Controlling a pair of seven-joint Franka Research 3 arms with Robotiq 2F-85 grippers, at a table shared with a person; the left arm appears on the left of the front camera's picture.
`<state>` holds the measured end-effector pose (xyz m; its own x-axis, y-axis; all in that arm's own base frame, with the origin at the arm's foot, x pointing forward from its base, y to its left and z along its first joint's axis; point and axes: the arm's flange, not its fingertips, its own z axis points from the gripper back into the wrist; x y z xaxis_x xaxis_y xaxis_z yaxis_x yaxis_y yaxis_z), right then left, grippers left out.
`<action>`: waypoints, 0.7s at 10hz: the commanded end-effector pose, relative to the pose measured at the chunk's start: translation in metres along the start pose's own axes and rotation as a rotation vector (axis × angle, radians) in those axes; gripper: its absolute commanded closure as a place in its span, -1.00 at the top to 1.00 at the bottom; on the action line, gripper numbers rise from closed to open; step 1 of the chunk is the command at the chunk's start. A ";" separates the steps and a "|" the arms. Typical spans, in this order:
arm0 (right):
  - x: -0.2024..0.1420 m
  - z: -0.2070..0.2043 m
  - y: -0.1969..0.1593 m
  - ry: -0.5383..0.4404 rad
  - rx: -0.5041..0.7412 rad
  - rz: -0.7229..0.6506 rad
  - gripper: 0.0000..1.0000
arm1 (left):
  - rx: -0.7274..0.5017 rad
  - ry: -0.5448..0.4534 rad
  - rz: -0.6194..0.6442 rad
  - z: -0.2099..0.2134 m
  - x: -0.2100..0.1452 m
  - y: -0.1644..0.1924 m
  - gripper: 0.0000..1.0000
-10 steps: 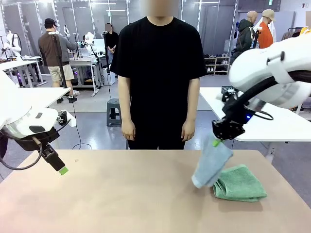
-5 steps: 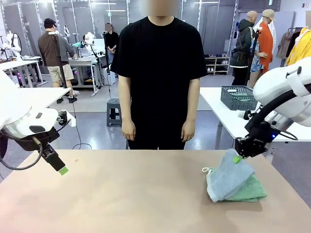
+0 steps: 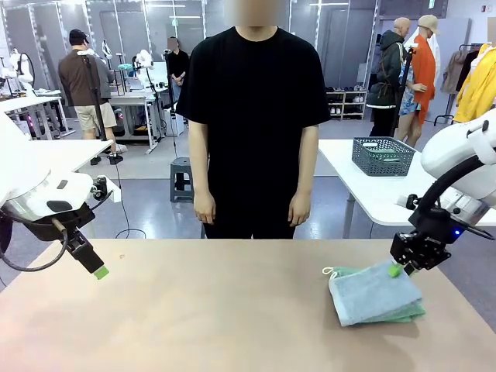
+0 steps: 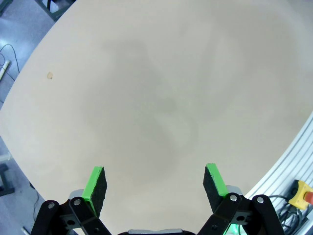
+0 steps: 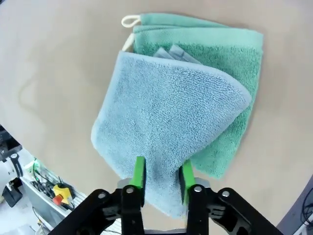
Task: Fold the towels and place them in the basket.
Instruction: Stack the folded Towel with hook on the right side of the table.
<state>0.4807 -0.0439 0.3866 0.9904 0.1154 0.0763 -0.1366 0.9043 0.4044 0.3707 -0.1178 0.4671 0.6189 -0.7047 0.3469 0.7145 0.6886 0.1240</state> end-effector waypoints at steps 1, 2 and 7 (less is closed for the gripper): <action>0.000 0.009 0.010 0.043 -0.027 -0.011 0.85 | 0.010 0.012 0.012 0.000 0.002 -0.001 1.00; -0.001 0.011 0.015 0.066 -0.046 -0.017 1.00 | 0.010 0.012 0.012 0.000 0.002 -0.001 1.00; -0.013 0.034 0.062 0.098 -0.199 -0.043 1.00 | 0.010 0.012 0.012 0.000 0.002 -0.001 1.00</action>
<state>0.4631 -0.0135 0.4336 0.9923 0.1237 -0.0074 -0.1176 0.9586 0.2595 0.3707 -0.1178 0.4671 0.6190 -0.7046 0.3469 0.7144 0.6886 0.1240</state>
